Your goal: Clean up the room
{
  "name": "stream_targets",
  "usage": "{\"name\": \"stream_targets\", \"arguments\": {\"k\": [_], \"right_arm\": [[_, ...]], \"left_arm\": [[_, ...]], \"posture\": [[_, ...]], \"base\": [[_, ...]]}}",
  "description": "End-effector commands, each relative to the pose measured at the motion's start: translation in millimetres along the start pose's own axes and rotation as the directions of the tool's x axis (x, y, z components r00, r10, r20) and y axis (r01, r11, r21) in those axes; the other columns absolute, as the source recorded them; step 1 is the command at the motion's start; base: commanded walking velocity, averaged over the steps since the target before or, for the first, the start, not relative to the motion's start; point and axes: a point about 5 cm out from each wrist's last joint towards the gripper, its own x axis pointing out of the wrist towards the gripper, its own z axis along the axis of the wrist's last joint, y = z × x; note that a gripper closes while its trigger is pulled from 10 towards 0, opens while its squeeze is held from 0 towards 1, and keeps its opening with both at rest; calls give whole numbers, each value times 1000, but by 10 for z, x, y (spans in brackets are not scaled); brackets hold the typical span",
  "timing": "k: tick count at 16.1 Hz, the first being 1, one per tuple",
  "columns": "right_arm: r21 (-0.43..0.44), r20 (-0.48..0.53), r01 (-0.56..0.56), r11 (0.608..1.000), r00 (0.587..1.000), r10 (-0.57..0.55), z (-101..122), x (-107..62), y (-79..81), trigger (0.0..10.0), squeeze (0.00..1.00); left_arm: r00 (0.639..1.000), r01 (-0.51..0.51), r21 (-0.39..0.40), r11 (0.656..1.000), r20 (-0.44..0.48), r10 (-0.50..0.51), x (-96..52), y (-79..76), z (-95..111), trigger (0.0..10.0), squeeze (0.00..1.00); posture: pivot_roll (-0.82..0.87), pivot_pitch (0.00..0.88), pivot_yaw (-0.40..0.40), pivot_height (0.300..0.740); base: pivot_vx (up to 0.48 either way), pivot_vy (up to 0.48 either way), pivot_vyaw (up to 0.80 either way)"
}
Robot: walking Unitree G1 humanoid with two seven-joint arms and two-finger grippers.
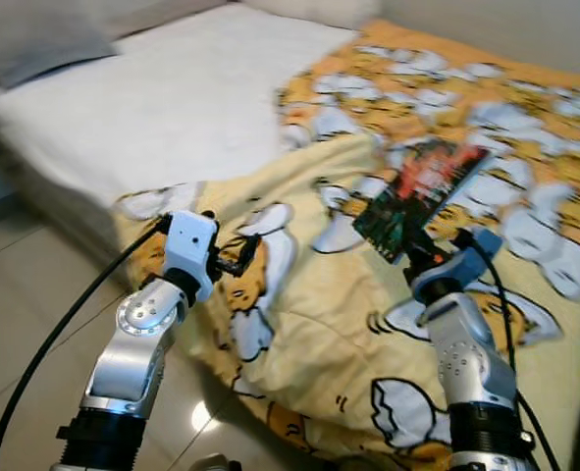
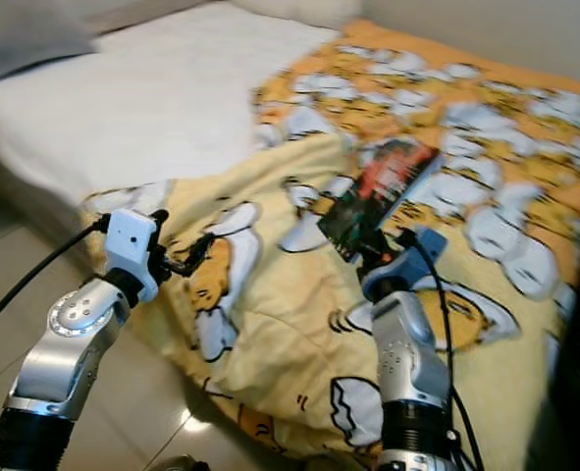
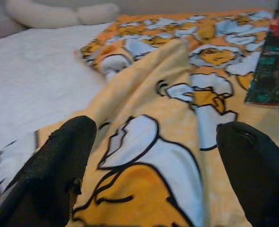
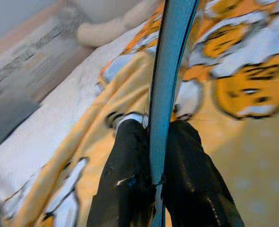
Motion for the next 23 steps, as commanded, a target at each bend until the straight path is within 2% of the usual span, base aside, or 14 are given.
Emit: {"name": "stream_targets", "arguments": {"k": [1, 4, 18, 21, 23], "right_arm": [[-16, 45, -34, 999, 998, 34, 86, 31, 96, 10000, 0], [-28, 53, 30, 999, 998, -29, 88, 43, 51, 10000, 0], [-34, 12, 25, 999, 1000, -24, 28, 50, 67, 10000, 0], [-75, 5, 28, 997, 1000, -28, 8, 48, 71, 10000, 0], [-67, 5, 21, 998, 1000, -21, 4, 52, 88, 10000, 0]], "left_arm": [[1000, -17, 12, 1000, -2, 17, 8, 46, 13, 10000, 129], [1000, -24, 15, 1000, -7, 24, 22, 68, 12, 10000, 133], [999, -45, 23, 999, -8, 46, 33, 126, 13, 10000, 141], [999, -48, 24, 999, -9, 49, 35, 129, 15, 10000, 137], [999, -51, 24, 998, -9, 52, 38, 134, 18, 10000, 137]], "posture": [[36, 0, -15, 740], [34, 0, -13, 740], [34, 0, -14, 740], [34, 0, -14, 740], [34, 0, -14, 740]], "base": [[0, 300, -800], [0, 305, -800], [0, 330, -800], [0, 334, -194], [0, 334, 0]]}}
